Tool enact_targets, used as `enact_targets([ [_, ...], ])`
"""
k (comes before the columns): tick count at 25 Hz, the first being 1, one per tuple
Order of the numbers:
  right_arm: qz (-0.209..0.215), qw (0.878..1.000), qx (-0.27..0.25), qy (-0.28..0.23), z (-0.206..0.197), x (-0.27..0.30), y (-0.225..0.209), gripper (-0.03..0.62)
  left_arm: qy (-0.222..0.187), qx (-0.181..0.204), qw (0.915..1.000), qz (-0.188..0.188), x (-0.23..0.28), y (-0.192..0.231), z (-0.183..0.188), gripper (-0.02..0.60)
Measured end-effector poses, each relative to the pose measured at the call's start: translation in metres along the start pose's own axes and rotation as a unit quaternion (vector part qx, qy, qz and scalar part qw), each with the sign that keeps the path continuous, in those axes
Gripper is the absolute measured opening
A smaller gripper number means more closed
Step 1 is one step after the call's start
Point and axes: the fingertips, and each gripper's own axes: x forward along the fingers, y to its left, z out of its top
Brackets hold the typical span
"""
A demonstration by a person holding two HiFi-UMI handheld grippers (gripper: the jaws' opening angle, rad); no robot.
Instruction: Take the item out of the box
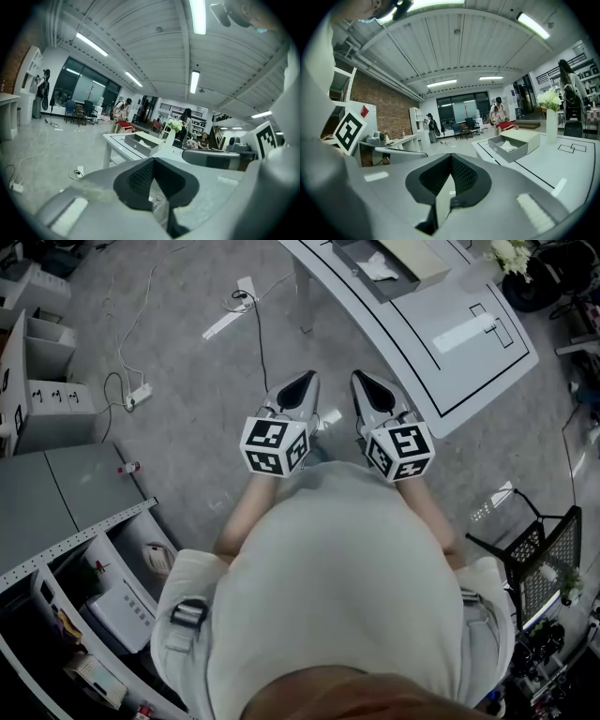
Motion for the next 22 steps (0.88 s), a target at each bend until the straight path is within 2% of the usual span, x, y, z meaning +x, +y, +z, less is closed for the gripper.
enact_targets([
  [13,-0.048,0.999,0.003,-0.011,0.018,0.081,-0.007,-0.003,0.01,0.025,0.9979,-0.059,0.043,0.066,0.038,0.0],
  [22,-0.081,0.997,-0.008,-0.002,0.025,0.094,-0.01,-0.002,0.015,0.02,0.9959,-0.086,0.055,0.089,0.048,0.0],
])
